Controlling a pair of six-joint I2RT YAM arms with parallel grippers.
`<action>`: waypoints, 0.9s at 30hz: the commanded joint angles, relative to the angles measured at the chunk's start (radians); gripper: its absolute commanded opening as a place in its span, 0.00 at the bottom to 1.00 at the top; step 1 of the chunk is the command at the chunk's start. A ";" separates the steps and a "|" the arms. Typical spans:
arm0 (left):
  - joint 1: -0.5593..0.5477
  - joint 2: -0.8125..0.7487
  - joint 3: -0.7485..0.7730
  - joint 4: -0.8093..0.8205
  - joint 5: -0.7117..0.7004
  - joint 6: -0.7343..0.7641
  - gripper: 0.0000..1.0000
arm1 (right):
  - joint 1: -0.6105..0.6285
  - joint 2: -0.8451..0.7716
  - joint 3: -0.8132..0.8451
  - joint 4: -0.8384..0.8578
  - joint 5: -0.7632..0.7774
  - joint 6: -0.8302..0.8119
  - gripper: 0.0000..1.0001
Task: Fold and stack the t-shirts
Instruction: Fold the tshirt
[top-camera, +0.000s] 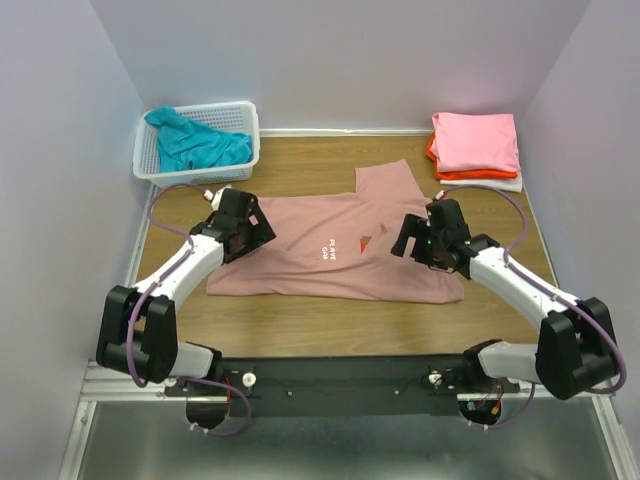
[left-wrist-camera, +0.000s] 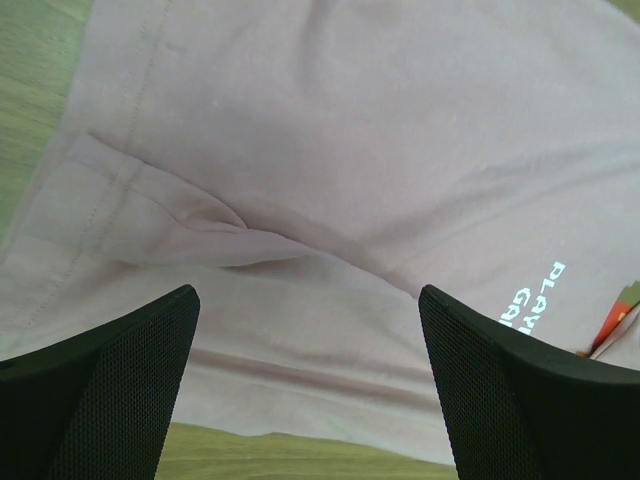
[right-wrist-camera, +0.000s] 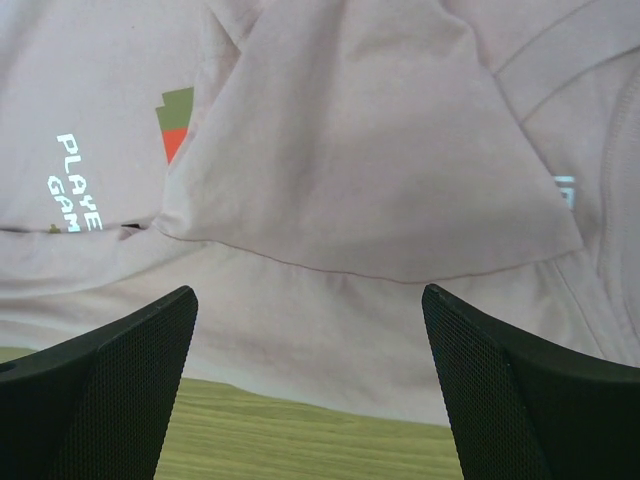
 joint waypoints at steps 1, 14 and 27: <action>-0.012 0.028 -0.006 0.029 0.047 0.037 0.99 | -0.004 0.053 0.047 0.082 -0.080 -0.014 1.00; -0.019 0.080 -0.086 0.084 0.032 0.044 0.98 | -0.004 0.182 0.094 0.139 -0.085 -0.017 1.00; 0.001 0.397 0.225 0.040 -0.122 0.116 0.98 | -0.004 0.112 0.057 0.137 -0.052 -0.032 1.00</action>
